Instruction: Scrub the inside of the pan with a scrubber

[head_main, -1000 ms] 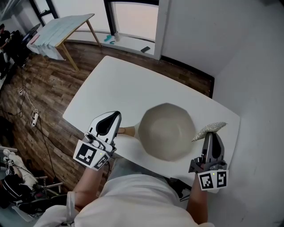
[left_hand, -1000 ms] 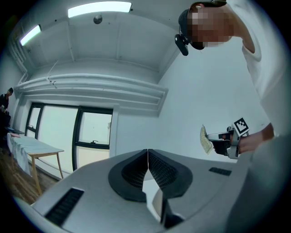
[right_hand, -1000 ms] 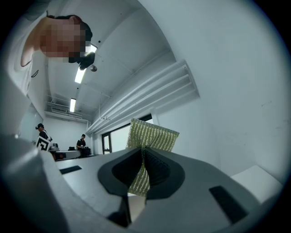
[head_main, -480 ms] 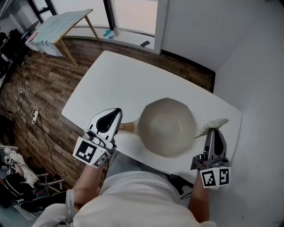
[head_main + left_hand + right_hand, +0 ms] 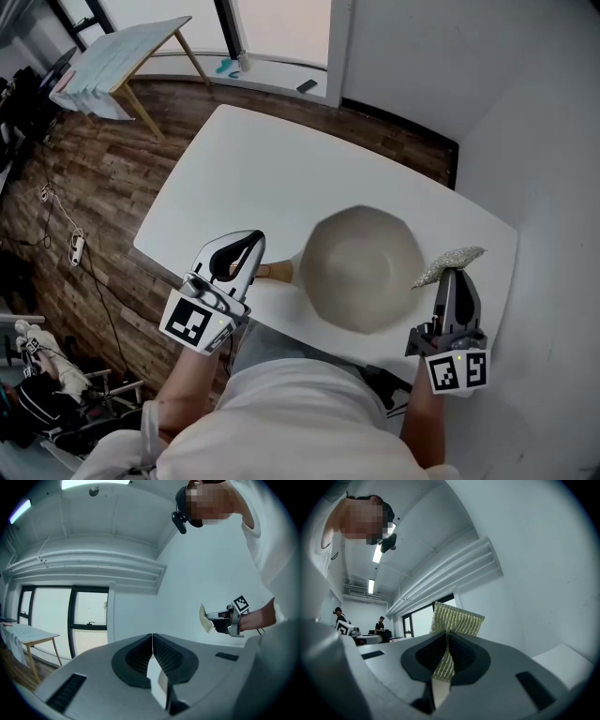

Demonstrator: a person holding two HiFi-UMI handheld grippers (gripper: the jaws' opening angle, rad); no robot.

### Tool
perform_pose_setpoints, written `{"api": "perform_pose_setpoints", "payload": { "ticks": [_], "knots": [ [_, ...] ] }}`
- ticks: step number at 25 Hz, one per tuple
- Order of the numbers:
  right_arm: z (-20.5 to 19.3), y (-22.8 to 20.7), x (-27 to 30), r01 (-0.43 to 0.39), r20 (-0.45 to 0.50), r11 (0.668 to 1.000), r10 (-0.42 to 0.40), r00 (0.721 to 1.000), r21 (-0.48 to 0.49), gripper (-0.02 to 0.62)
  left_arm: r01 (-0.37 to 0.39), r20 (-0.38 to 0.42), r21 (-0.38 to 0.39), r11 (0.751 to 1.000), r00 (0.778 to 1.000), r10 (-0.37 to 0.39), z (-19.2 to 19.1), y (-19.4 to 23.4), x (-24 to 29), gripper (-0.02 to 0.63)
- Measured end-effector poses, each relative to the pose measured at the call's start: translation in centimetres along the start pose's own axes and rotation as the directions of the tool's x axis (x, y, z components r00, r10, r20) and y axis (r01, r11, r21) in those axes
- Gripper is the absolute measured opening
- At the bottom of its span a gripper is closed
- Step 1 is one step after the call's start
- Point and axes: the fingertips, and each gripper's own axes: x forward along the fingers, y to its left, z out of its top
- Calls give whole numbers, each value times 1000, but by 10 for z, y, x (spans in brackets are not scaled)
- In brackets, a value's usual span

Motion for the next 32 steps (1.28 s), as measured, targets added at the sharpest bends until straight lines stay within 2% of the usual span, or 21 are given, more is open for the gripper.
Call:
{"api": "perform_pose_setpoints", "payload": {
  "ticks": [5, 8, 16, 22, 26, 32],
  "knots": [
    [-5, 4, 15, 15, 3, 1000, -15, 1000, 2, 32, 34, -16, -1, 999, 999, -34, -10, 12, 4, 14],
    [-9, 8, 23, 20, -7, 1000, -20, 1000, 3, 32, 83, -22, -27, 996, 996, -84, -16, 16, 9, 14],
    [-27, 7, 40, 27, -72, 1000, -27, 997, -1, 32, 242, -32, -86, 966, 969, -246, -33, 12, 21, 15],
    [-43, 2, 52, 9, -111, 1000, -10, 994, -13, 32, 283, -79, -106, 953, 953, -292, -52, 7, 28, 15],
    [-52, 4, 58, -12, -139, 1000, 10, 990, -15, 32, 317, -118, -116, 941, 937, -329, -64, 0, 28, 15],
    [-63, -8, 67, -9, -165, 999, 3, 986, -38, 32, 380, -199, -103, 919, 898, -393, -81, -16, 30, 15]
  ]
}}
